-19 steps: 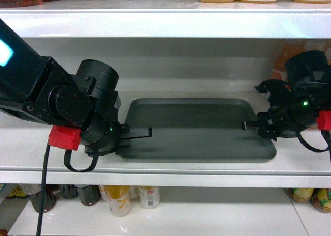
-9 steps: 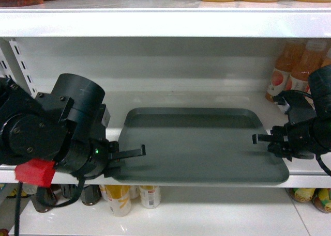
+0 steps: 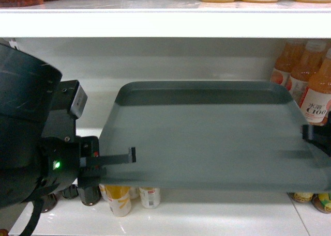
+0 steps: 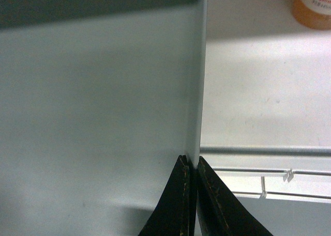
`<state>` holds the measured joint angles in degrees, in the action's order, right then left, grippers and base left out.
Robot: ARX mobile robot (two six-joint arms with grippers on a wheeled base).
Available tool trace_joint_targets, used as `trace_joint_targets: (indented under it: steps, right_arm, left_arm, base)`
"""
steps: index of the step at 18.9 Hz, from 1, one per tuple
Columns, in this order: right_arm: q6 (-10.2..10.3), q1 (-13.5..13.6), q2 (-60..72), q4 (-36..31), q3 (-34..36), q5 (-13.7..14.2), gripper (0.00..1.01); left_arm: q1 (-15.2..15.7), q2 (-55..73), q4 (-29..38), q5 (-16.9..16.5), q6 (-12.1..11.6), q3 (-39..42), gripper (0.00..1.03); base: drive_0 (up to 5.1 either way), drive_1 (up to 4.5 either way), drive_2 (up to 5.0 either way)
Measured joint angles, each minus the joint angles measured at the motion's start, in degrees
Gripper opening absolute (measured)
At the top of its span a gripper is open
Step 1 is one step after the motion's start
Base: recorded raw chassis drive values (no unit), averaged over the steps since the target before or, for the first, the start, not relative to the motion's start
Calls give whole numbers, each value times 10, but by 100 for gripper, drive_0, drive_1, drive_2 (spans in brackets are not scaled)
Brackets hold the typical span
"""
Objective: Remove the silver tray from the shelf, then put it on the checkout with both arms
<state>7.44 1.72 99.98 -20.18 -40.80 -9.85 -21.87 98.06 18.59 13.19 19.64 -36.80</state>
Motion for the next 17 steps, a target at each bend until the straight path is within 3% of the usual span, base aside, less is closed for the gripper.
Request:
trace_joint_targets:
  steps: [4,11,17]
  right_arm:
    - [3,-7,-129,-14,85,-24,3]
    - [5,-7,-123,-9,81,-24,3]
    - [5,-7,-123,-10,81,-25,3]
  left_arm:
    - [-4,-102,6,21,-9,59,3]
    - [-4,-94,3,24,-13,55,3]
    - [-4,-95,4,24,-16,55,3]
  base:
    - [0,0,0]
    - [0,0,0]
    - [-3,-401,396]
